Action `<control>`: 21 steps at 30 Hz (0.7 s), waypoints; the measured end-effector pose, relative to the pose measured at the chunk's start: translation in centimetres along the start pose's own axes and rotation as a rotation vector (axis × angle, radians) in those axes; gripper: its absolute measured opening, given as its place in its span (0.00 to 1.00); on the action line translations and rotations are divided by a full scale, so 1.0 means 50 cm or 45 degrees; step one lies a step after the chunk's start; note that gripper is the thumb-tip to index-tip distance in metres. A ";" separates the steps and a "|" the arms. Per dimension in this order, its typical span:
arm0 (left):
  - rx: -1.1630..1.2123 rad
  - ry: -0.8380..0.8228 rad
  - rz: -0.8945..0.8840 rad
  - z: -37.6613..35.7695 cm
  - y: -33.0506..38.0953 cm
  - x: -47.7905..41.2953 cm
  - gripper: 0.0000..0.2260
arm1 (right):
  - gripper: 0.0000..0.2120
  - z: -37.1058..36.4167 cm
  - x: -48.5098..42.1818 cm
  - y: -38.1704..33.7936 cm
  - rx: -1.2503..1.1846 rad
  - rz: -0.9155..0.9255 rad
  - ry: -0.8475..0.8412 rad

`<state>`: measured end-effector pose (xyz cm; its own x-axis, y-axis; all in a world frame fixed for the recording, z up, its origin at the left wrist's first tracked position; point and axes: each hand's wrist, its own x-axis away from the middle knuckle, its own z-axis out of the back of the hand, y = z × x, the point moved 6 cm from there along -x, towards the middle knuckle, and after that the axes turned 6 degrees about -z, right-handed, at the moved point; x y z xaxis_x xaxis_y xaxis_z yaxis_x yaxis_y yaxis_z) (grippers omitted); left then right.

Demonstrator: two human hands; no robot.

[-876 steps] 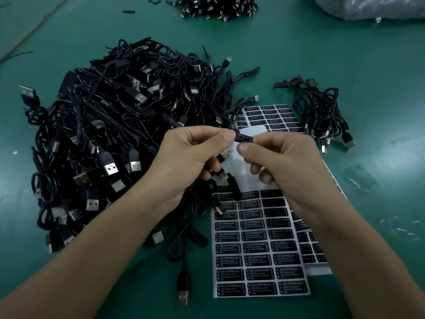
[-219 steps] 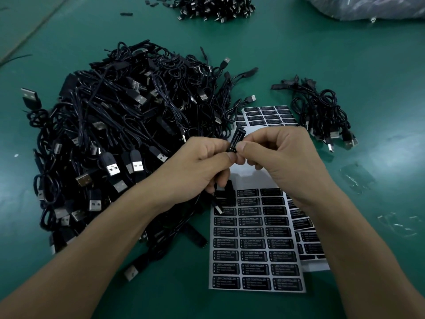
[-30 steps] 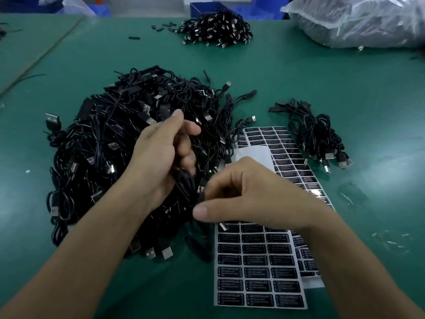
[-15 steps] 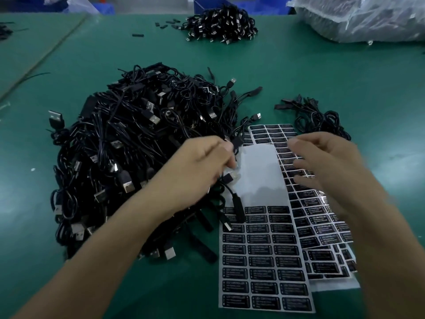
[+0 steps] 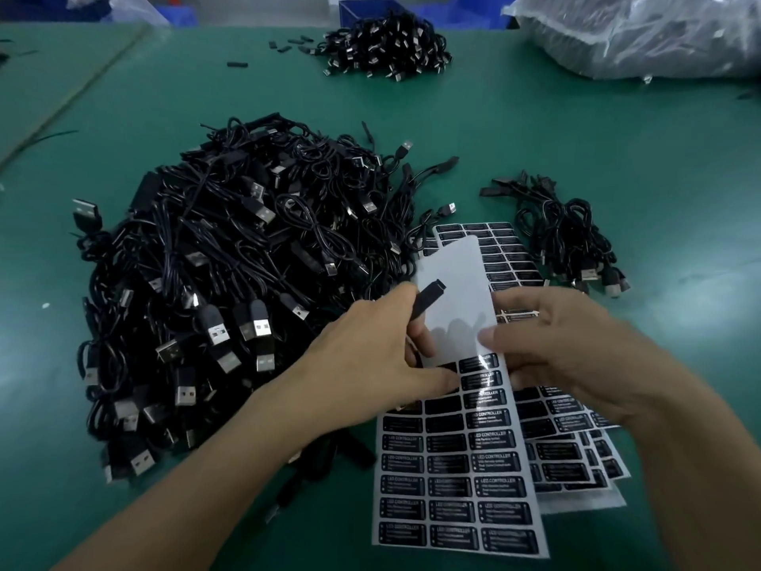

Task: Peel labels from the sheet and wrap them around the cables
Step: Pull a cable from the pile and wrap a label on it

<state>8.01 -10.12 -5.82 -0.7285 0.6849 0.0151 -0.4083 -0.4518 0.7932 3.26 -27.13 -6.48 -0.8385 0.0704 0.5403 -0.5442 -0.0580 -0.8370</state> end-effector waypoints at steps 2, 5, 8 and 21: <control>0.010 0.008 0.002 0.000 0.001 0.001 0.22 | 0.12 -0.003 0.006 0.005 -0.018 -0.005 -0.033; 0.036 0.027 -0.014 -0.001 0.004 0.002 0.23 | 0.17 -0.007 0.007 0.006 -0.070 0.030 -0.059; 0.087 0.050 -0.028 -0.003 0.008 0.003 0.24 | 0.23 -0.012 0.002 0.011 -0.114 0.043 -0.033; 0.223 0.189 -0.127 -0.007 0.010 0.000 0.23 | 0.07 -0.015 0.001 0.017 -0.324 0.045 -0.141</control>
<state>7.60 -10.56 -5.64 -0.7671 0.6242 -0.1479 -0.3904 -0.2712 0.8798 2.79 -26.41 -7.24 -0.8622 -0.0371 0.5052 -0.5021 0.1943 -0.8427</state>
